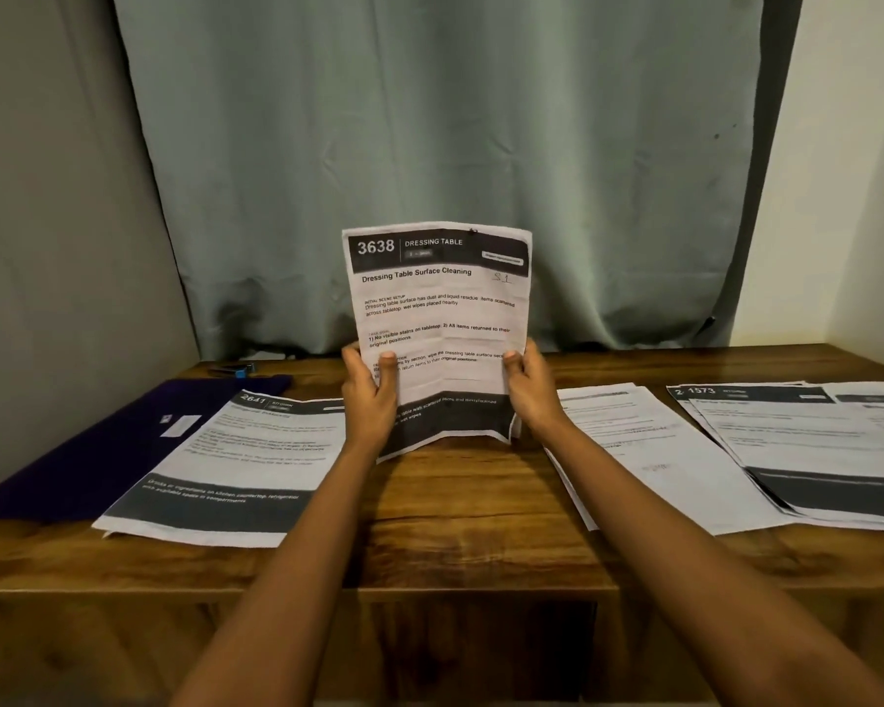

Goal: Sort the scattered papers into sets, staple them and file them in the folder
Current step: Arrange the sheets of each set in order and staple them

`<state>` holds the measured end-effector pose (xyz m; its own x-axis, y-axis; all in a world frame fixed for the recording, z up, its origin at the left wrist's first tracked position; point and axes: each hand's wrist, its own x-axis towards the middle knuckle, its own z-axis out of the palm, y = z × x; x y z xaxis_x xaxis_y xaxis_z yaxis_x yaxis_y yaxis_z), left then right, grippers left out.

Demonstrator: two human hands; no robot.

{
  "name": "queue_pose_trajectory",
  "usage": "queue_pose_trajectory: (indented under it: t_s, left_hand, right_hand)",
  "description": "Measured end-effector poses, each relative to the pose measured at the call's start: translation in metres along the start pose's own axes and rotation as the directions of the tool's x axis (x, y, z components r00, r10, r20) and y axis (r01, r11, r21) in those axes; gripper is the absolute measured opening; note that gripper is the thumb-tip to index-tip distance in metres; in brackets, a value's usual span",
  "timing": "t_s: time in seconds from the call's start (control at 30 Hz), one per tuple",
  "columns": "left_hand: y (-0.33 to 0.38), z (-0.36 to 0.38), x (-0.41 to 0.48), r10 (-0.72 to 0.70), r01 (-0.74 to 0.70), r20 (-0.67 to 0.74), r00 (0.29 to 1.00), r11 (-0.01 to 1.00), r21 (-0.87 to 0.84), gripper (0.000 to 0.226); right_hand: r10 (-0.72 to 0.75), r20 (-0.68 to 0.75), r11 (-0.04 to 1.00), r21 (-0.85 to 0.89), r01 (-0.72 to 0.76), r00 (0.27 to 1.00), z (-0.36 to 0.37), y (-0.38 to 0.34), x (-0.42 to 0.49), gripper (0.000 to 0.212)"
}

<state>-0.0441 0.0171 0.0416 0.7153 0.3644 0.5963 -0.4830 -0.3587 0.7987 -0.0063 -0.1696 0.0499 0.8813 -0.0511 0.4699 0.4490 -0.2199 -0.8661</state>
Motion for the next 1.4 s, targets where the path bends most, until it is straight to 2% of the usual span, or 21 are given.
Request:
queue_pose_trajectory:
  t_s: [0.17, 0.4, 0.53, 0.63, 0.77, 0.93, 1.03, 1.17, 1.4]
  left_hand:
    - [0.007, 0.001, 0.008, 0.118, -0.112, -0.137, 0.984, 0.993, 0.048, 0.034]
    - [-0.016, 0.005, -0.015, 0.062, -0.049, -0.153, 0.986, 0.995, 0.084, 0.034]
    - [-0.017, 0.006, -0.021, 0.027, -0.004, -0.143, 0.989, 0.988, 0.156, 0.030]
    - [-0.004, 0.003, -0.015, 0.048, -0.006, -0.150, 0.987, 0.963, 0.269, 0.033]
    - [0.010, -0.003, -0.015, -0.047, 0.108, -0.137, 0.989, 0.873, 0.476, 0.029]
    - [0.001, -0.009, -0.039, -0.218, 0.175, -0.035, 0.975, 0.665, 0.726, 0.038]
    - [-0.008, -0.012, -0.053, -0.291, 0.190, -0.007, 0.957, 0.605, 0.773, 0.040]
    - [-0.013, -0.015, -0.059, -0.367, 0.183, 0.033, 0.929, 0.537, 0.824, 0.047]
    - [-0.014, -0.013, -0.061, -0.374, 0.086, 0.083, 0.924, 0.414, 0.906, 0.060]
  right_hand:
    - [-0.024, -0.046, 0.999, -0.026, 0.023, 0.999, -0.002, -0.014, 0.004, 0.028]
    - [-0.003, -0.049, 0.997, -0.074, -0.001, 0.999, 0.000, -0.002, -0.017, 0.030]
    - [0.012, -0.068, 0.987, -0.157, -0.023, 0.998, 0.000, -0.004, -0.019, 0.028]
    - [0.011, -0.116, 0.972, -0.233, -0.038, 0.993, -0.002, -0.012, -0.015, 0.027]
    - [0.084, -0.078, 0.914, -0.391, -0.108, 0.993, 0.002, -0.017, -0.019, 0.027]
    - [0.210, 0.007, 0.794, -0.585, -0.167, 0.978, 0.014, 0.000, -0.041, 0.036]
    - [0.264, 0.009, 0.741, -0.642, -0.197, 0.965, 0.018, 0.011, -0.052, 0.041]
    - [0.299, 0.028, 0.705, -0.681, -0.201, 0.954, 0.017, 0.016, -0.059, 0.034]
    - [0.287, 0.053, 0.672, -0.722, -0.161, 0.957, 0.019, 0.019, -0.065, 0.038]
